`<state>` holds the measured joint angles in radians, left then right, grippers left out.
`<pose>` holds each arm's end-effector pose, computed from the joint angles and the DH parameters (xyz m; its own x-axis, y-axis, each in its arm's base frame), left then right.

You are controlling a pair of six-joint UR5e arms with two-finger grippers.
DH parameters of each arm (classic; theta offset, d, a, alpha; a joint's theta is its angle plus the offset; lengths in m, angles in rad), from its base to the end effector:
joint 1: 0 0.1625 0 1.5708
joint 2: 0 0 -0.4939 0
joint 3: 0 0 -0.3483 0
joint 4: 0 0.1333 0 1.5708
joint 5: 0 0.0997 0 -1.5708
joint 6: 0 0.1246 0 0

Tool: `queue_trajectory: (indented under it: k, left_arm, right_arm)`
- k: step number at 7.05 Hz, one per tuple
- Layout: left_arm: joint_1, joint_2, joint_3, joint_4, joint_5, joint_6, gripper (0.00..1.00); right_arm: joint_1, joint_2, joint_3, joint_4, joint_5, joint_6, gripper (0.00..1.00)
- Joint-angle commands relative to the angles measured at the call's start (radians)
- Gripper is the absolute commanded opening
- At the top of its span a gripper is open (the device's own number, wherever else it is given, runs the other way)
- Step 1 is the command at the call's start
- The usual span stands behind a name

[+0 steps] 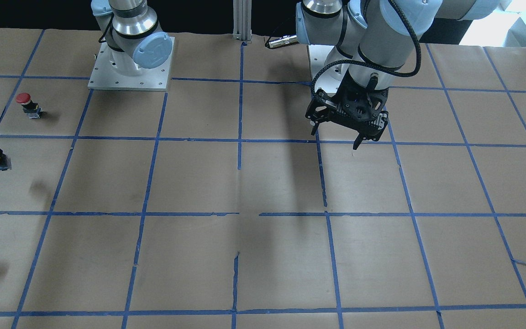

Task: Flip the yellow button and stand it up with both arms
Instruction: 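Lower the button upright with the right gripper onto the table and release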

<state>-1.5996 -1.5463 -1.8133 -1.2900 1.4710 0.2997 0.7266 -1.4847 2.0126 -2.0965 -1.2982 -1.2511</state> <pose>-0.1582 -0.4309 0.4634 -0.9416 0.3279 0.0765 0.3210 0.9428 -0.0893 -0.2201 -0.4189 0.3589 -0.9105 -0.4043 -0.0867 -0.3721 0.8925 -0.2549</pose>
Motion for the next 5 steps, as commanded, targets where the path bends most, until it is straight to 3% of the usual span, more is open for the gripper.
queue_trajectory:
  k: [1, 3, 5]
  left_arm:
    - [-0.002, -0.001, 0.003, -0.002, 0.0, -0.001, 1.0]
    - [0.0, -0.012, 0.006, 0.009, -0.006, -0.002, 1.0]
    - [-0.006, -0.009, 0.012, 0.0, 0.002, -0.004, 1.0]
  right_arm:
    - [-0.078, 0.056, 0.0, 0.009, 0.089, -0.262, 0.08]
    - [-0.119, 0.07, 0.002, 0.036, 0.123, -0.451, 0.08]
    - [-0.159, 0.072, 0.002, 0.143, 0.172, -0.63, 0.09]
